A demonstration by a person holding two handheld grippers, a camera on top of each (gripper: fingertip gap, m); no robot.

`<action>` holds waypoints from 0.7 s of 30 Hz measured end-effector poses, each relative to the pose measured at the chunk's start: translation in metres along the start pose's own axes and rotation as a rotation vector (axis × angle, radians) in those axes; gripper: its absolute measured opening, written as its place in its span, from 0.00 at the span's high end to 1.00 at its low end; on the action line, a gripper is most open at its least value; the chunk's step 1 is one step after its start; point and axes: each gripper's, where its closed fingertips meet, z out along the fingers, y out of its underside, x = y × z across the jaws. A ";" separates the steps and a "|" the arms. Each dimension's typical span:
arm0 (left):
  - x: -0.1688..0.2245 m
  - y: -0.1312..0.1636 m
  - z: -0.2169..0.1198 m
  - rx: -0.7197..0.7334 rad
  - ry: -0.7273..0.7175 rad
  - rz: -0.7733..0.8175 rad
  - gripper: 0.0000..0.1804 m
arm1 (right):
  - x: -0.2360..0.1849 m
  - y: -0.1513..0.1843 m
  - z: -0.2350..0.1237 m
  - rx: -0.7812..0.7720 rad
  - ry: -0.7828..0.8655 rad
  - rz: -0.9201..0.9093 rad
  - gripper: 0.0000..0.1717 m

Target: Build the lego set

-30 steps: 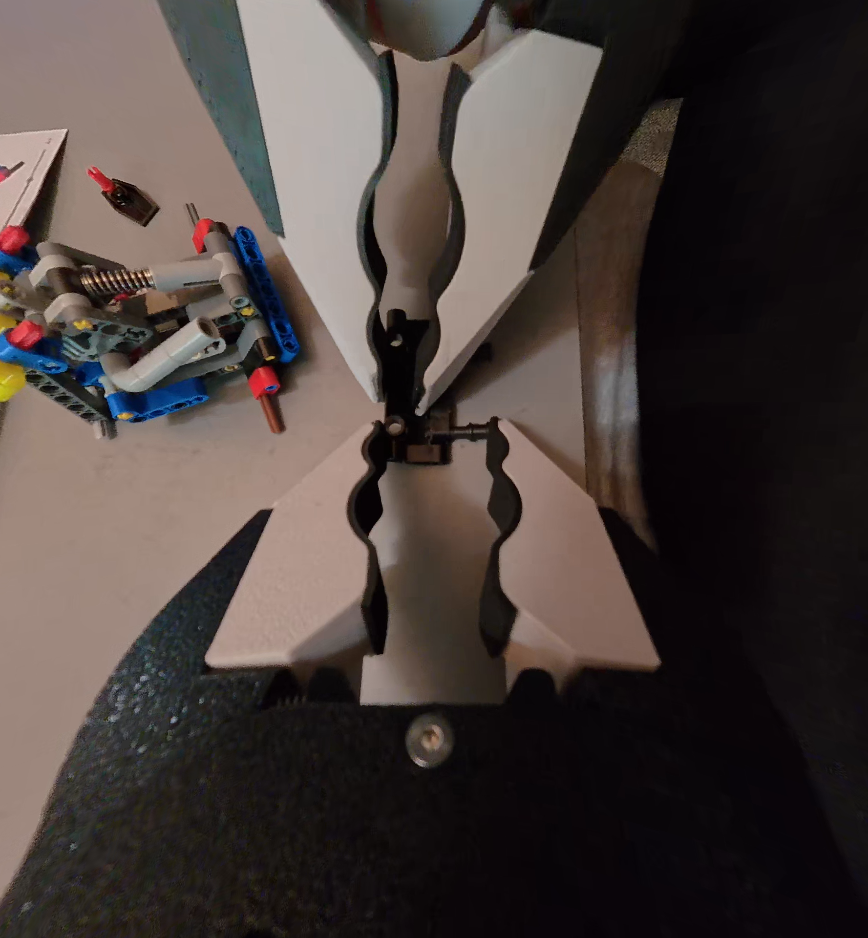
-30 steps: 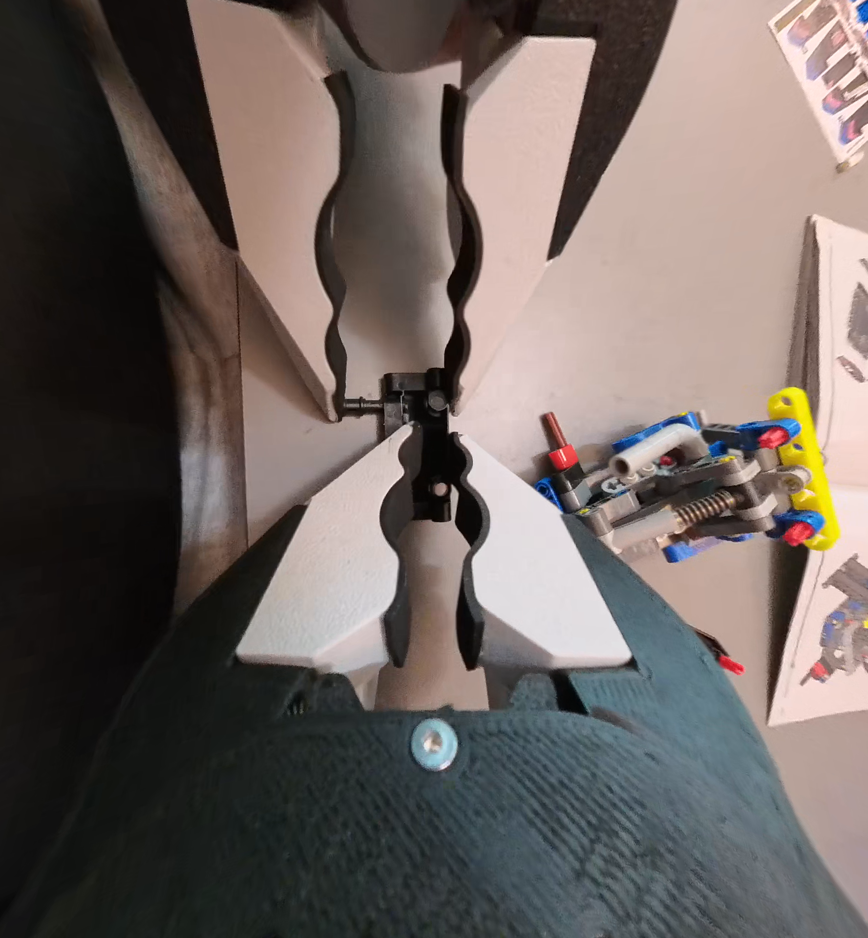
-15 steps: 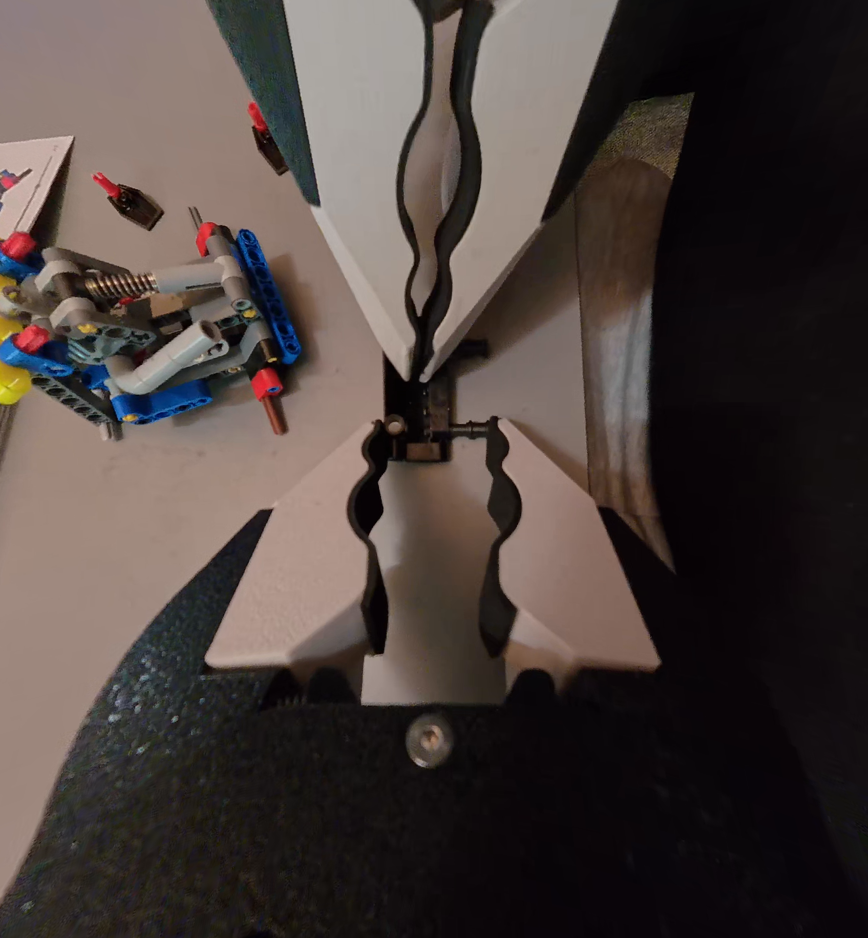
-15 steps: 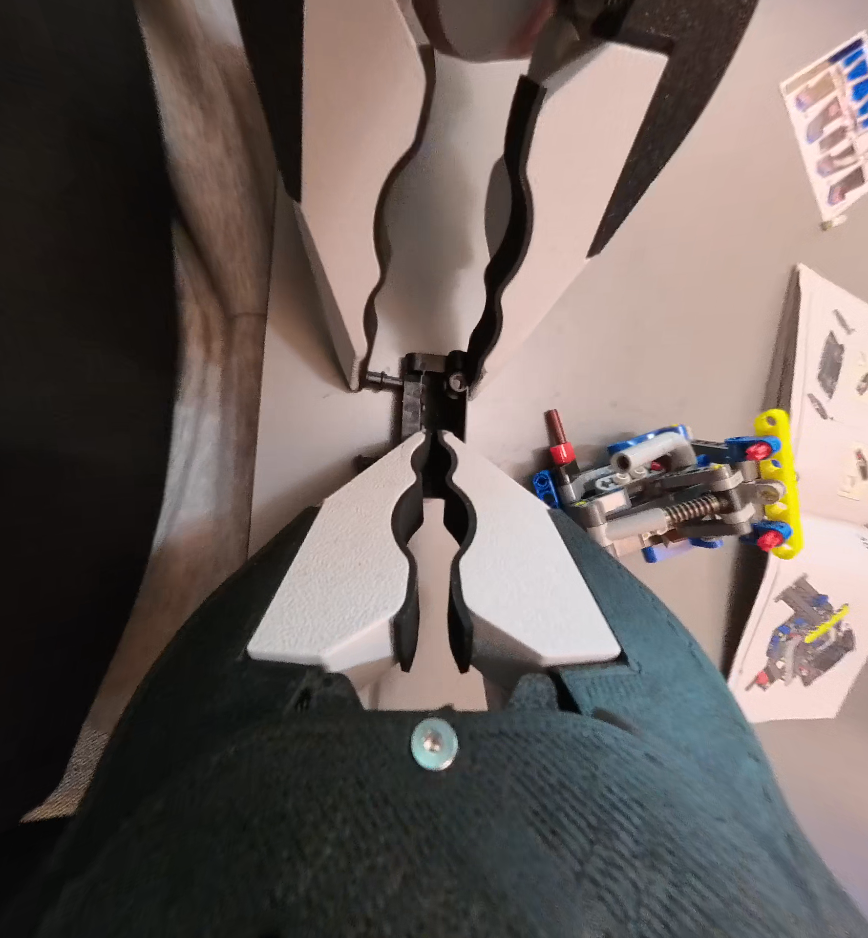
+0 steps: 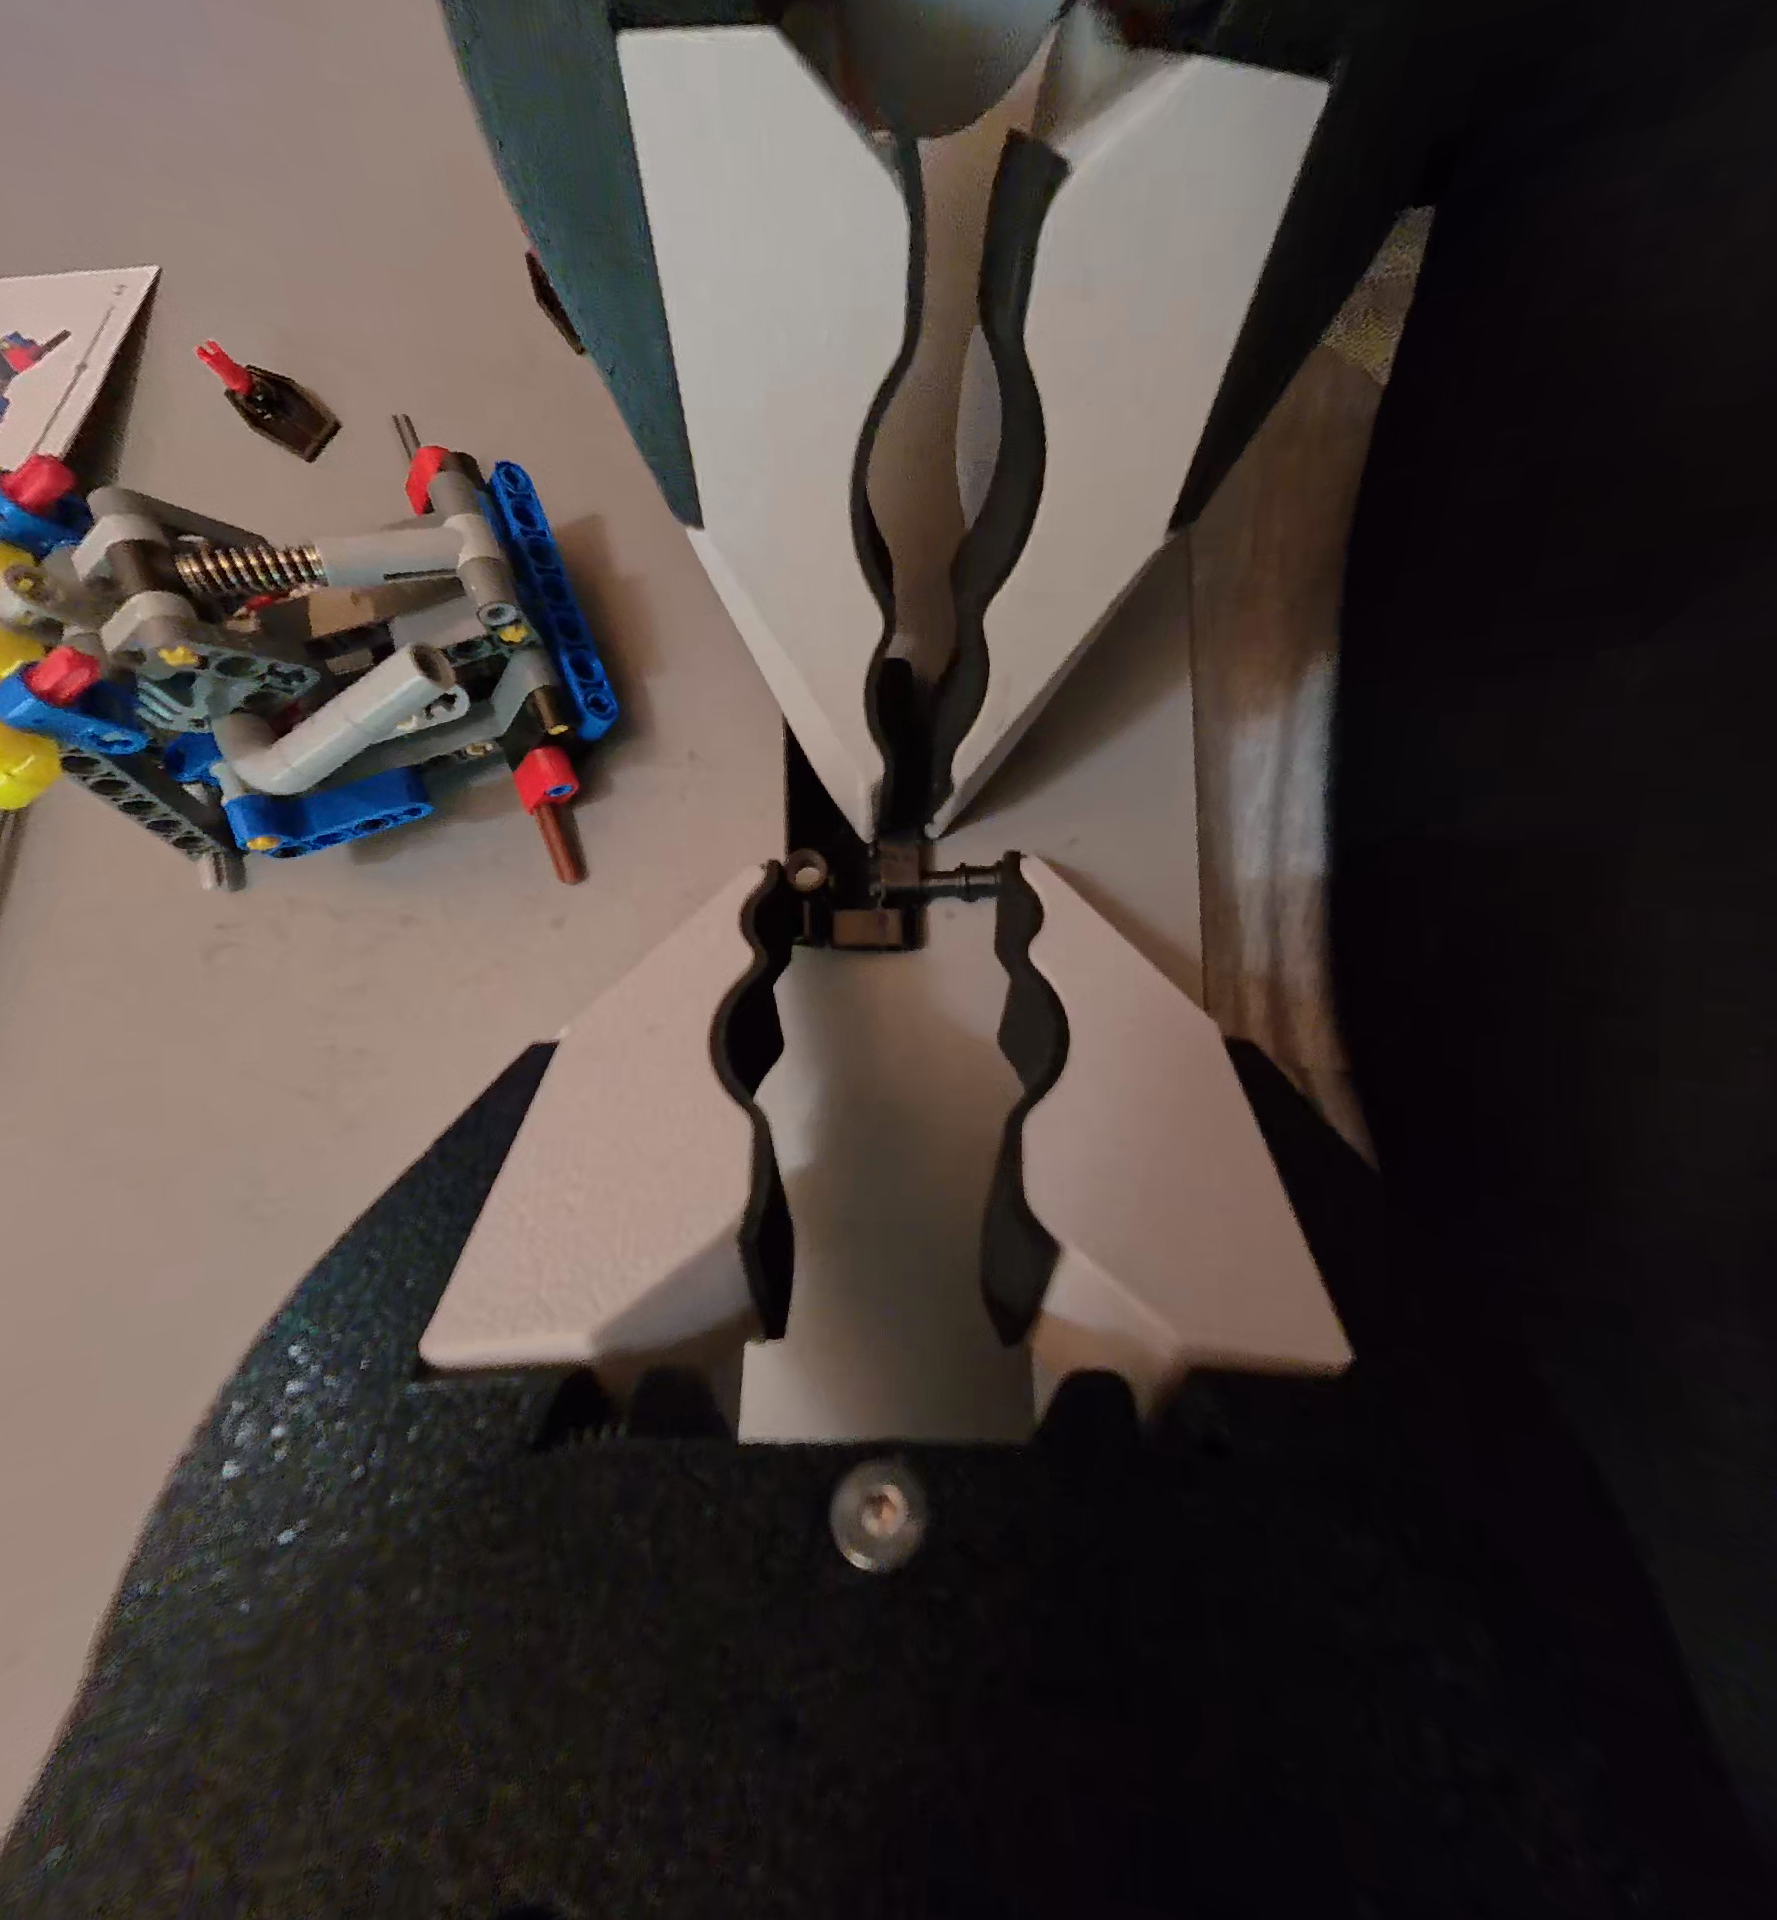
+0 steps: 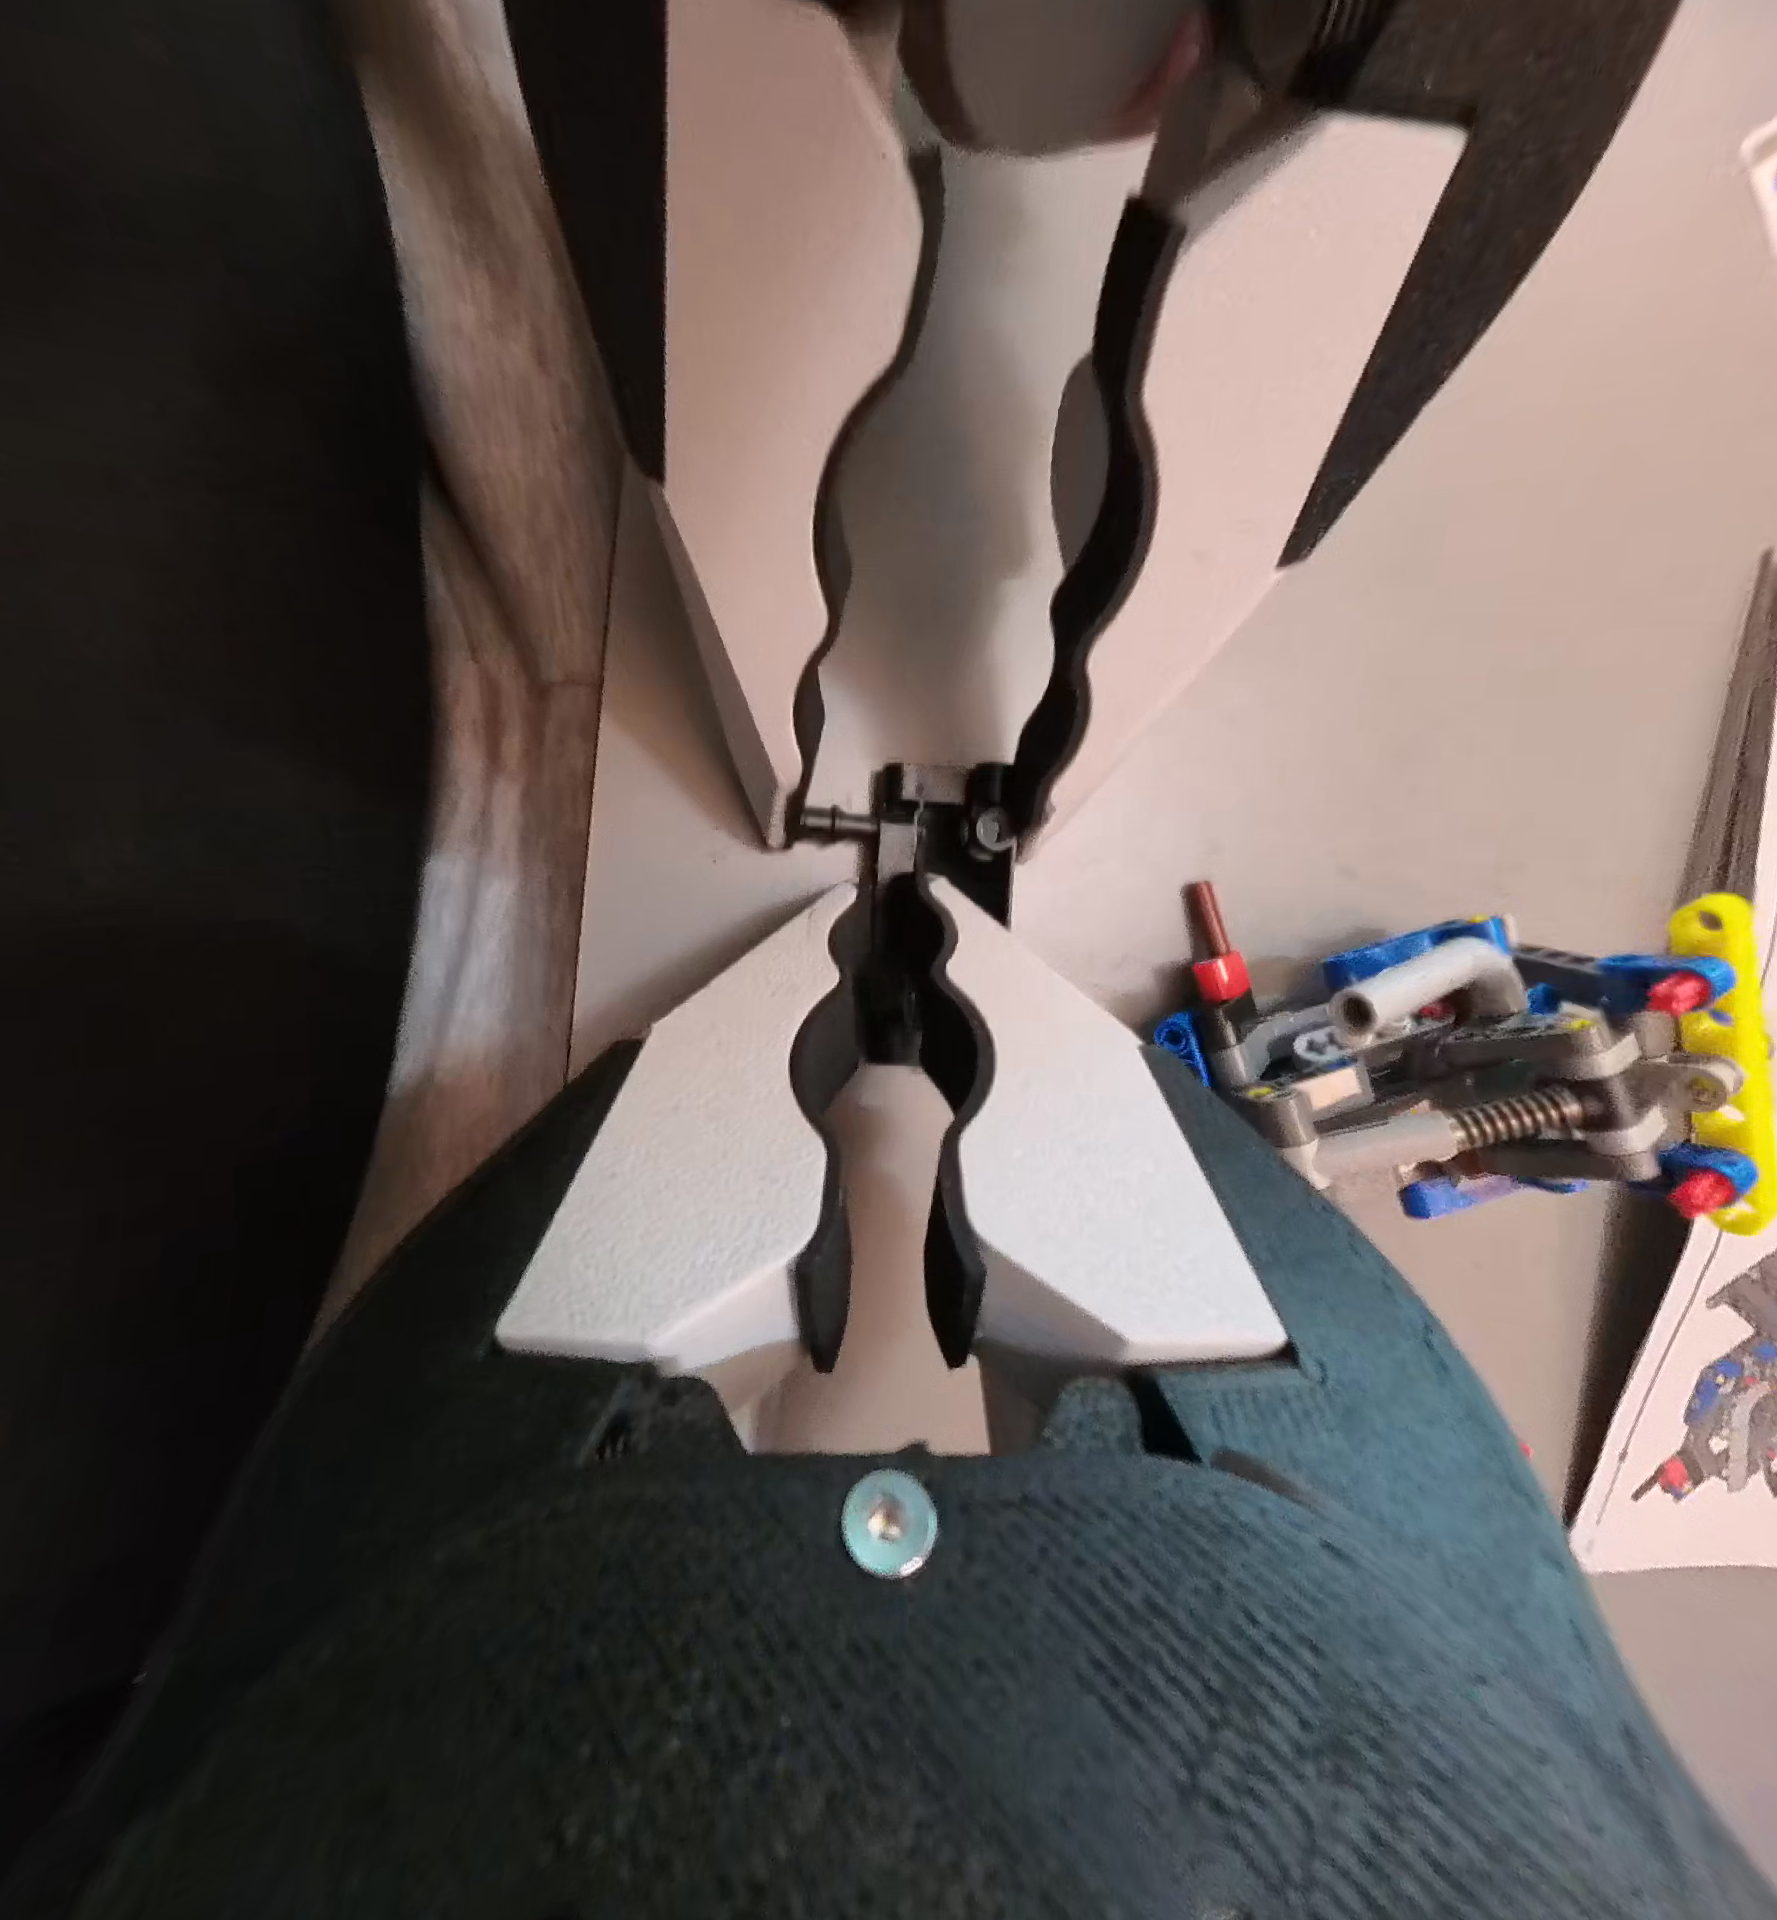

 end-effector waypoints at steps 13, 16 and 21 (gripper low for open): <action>0.002 0.000 -0.001 0.022 -0.043 -0.047 0.78 | -0.001 -0.001 0.001 -0.039 0.065 -0.011 0.98; 0.001 -0.001 -0.002 0.034 -0.092 -0.020 0.78 | -0.001 -0.001 0.000 -0.054 0.077 -0.024 0.98; -0.002 0.002 -0.008 0.049 -0.189 -0.049 0.72 | -0.004 -0.001 0.000 -0.037 0.064 0.012 0.98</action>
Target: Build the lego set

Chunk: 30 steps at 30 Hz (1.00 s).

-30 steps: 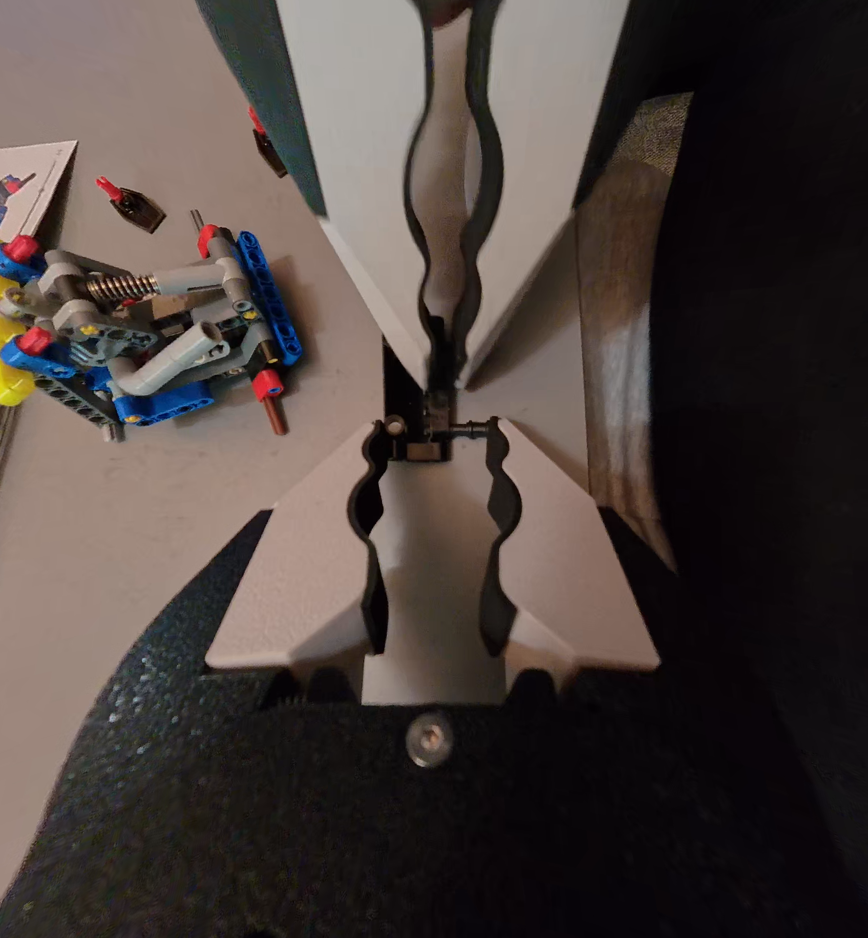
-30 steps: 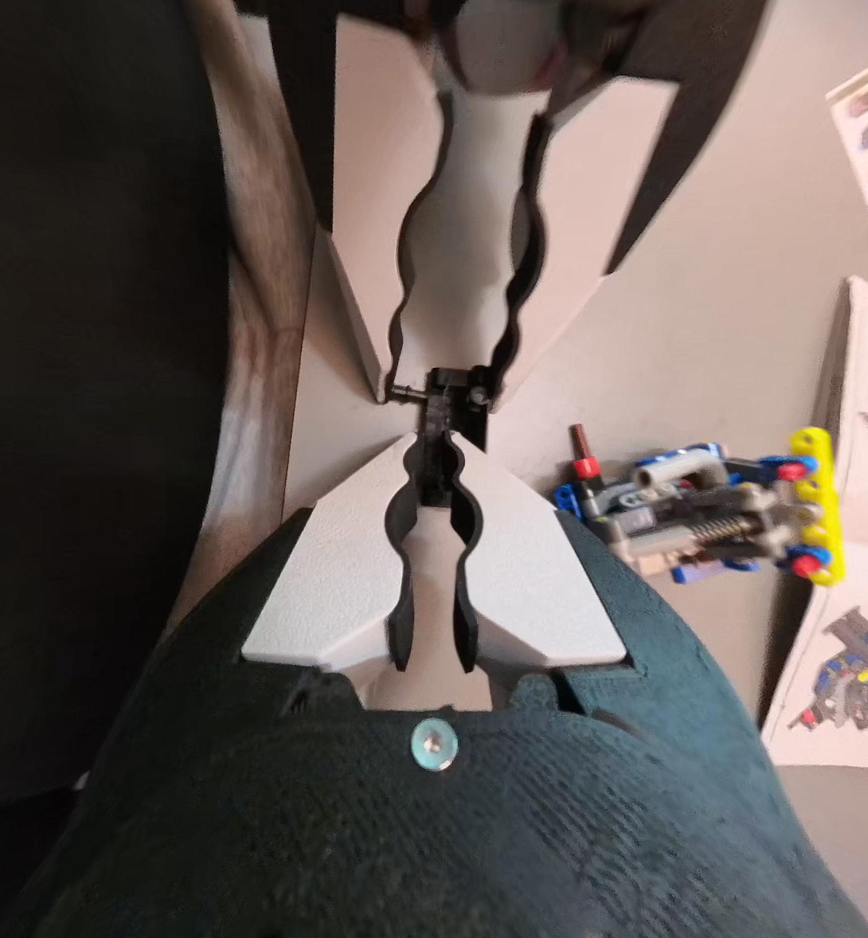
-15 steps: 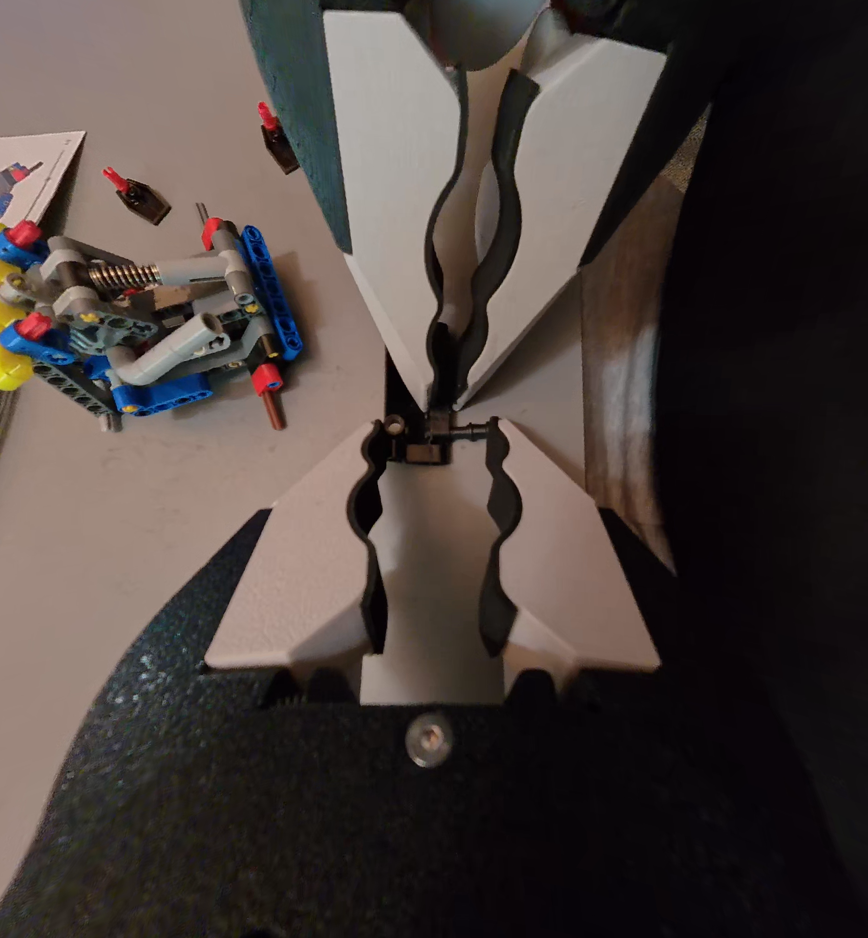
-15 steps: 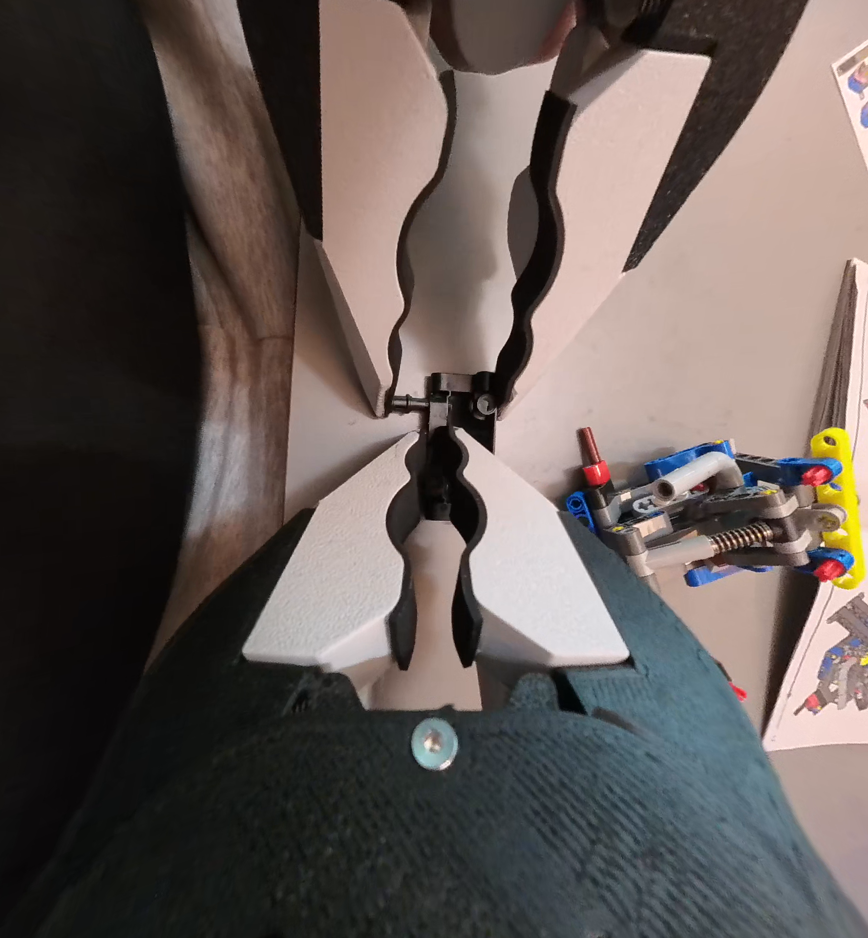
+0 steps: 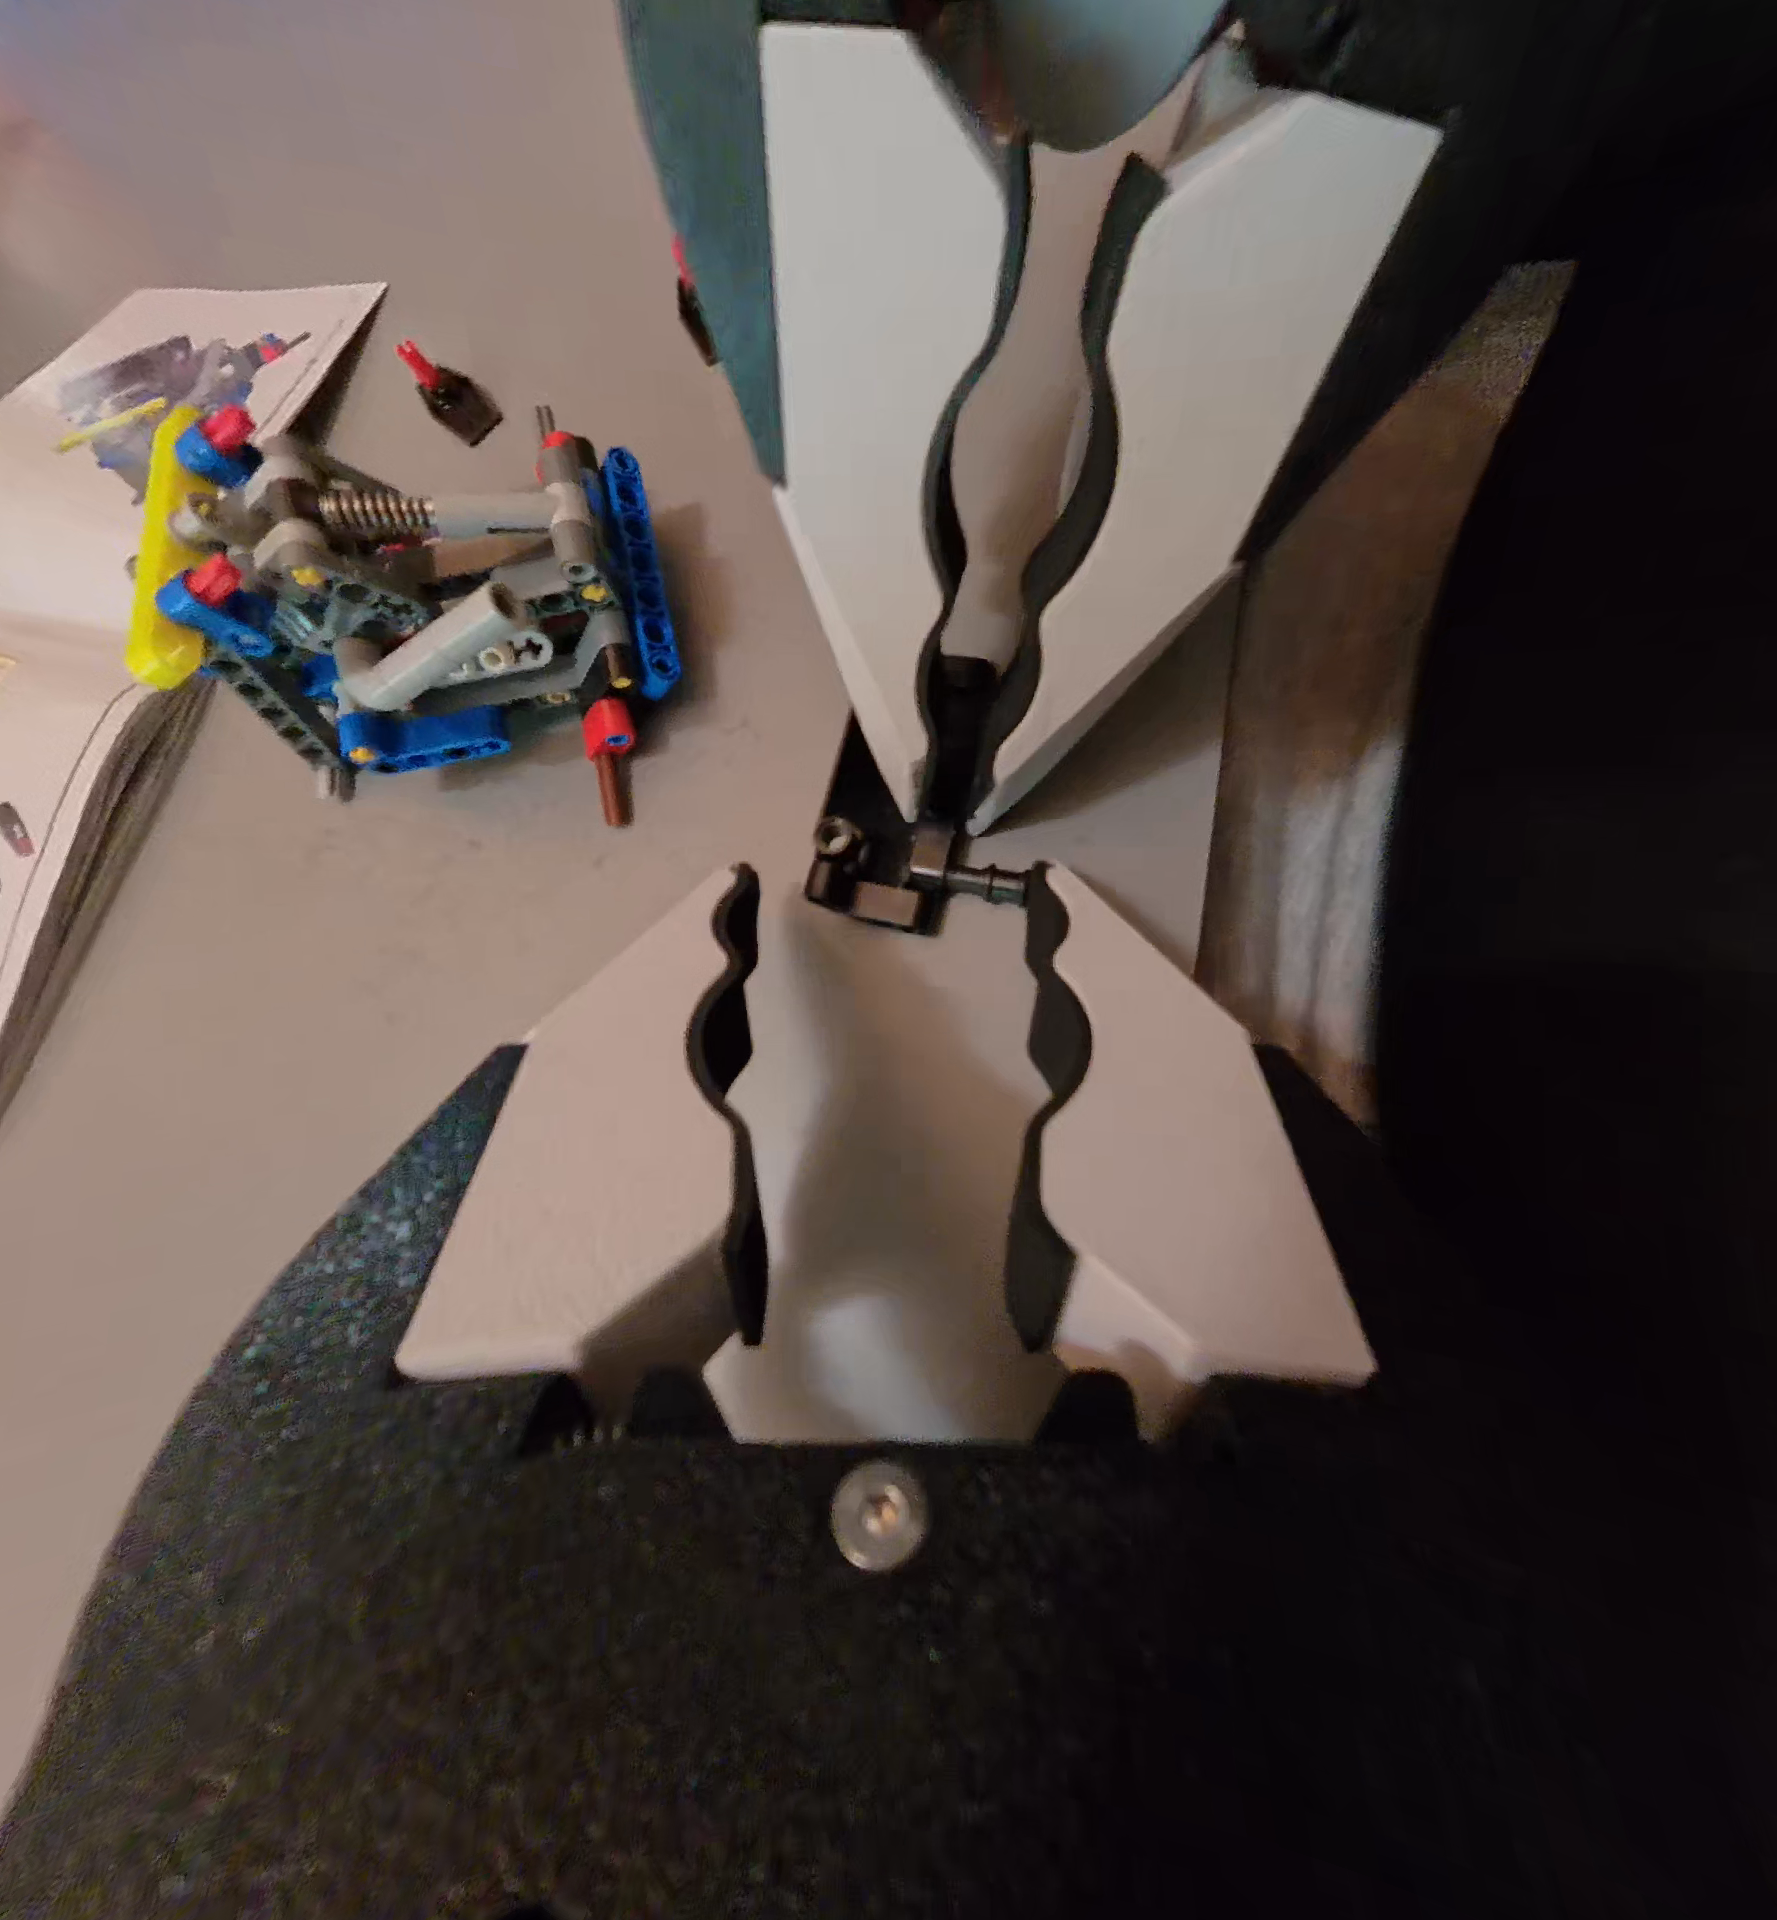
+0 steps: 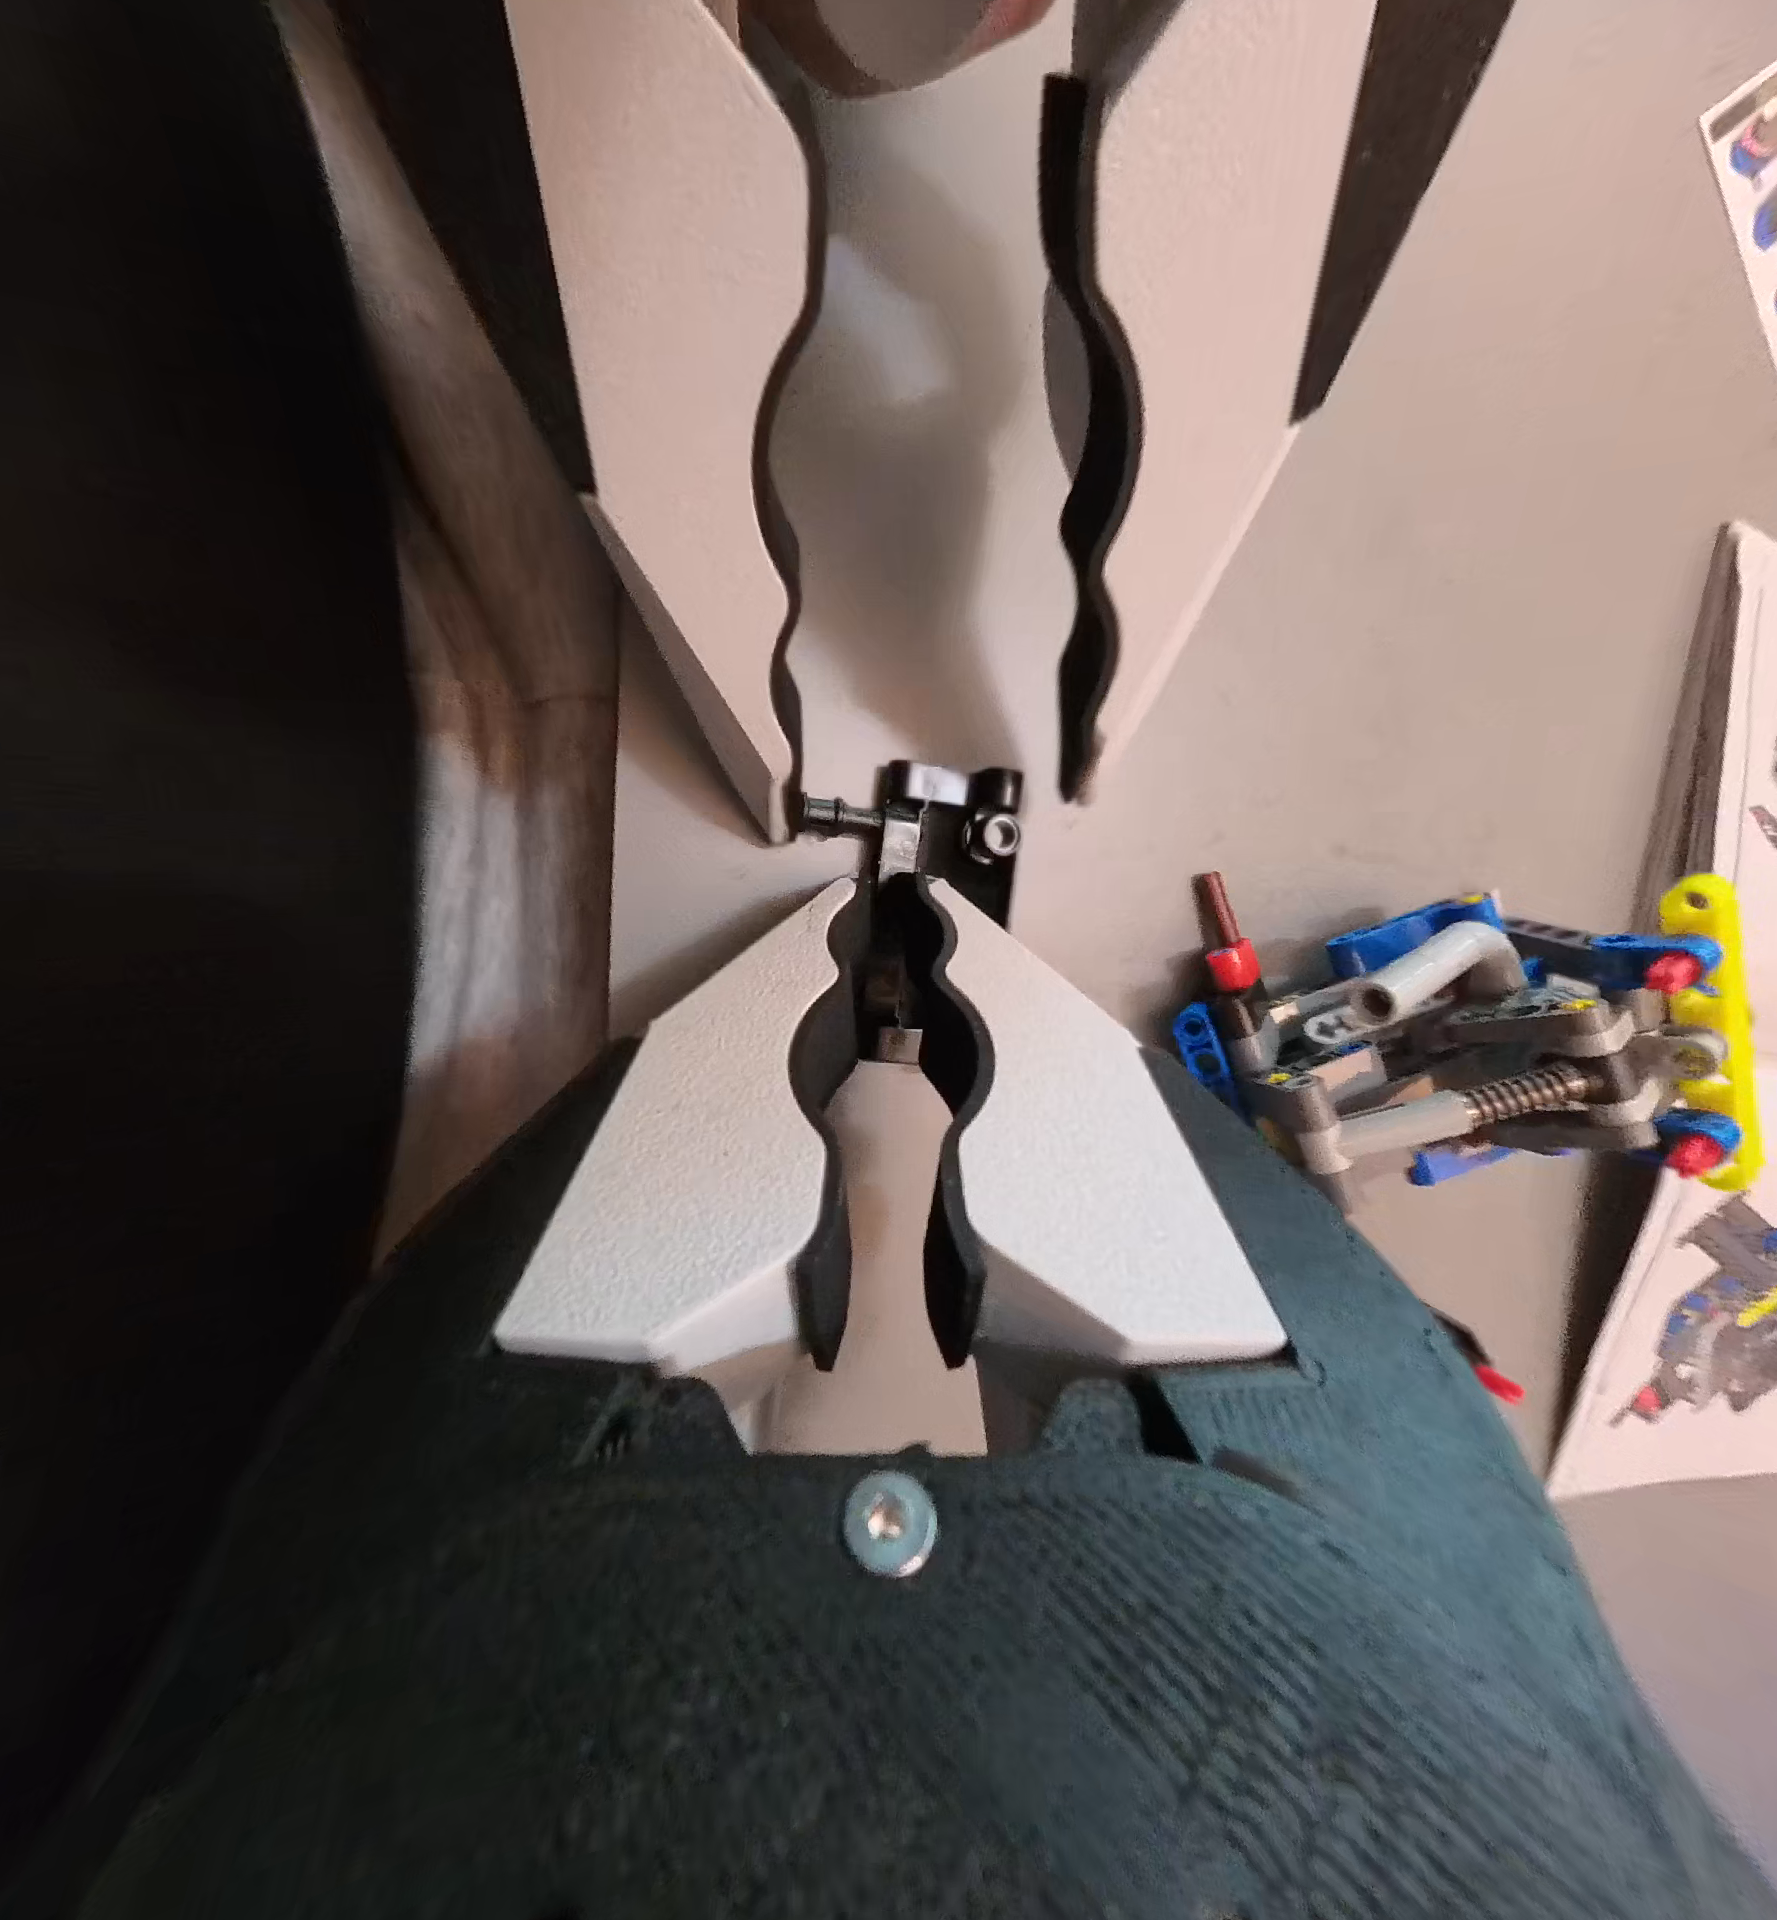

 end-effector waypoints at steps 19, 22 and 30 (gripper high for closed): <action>0.017 -0.001 -0.003 0.027 -0.055 0.037 0.86 | -0.006 -0.004 0.001 -0.008 -0.031 -0.060 0.98; 0.021 -0.001 -0.002 0.022 0.039 -0.008 0.88 | -0.006 -0.005 0.001 -0.007 -0.034 -0.057 0.98; 0.022 0.000 -0.001 0.023 0.069 -0.053 0.88 | -0.006 -0.005 0.001 -0.006 -0.038 -0.058 0.98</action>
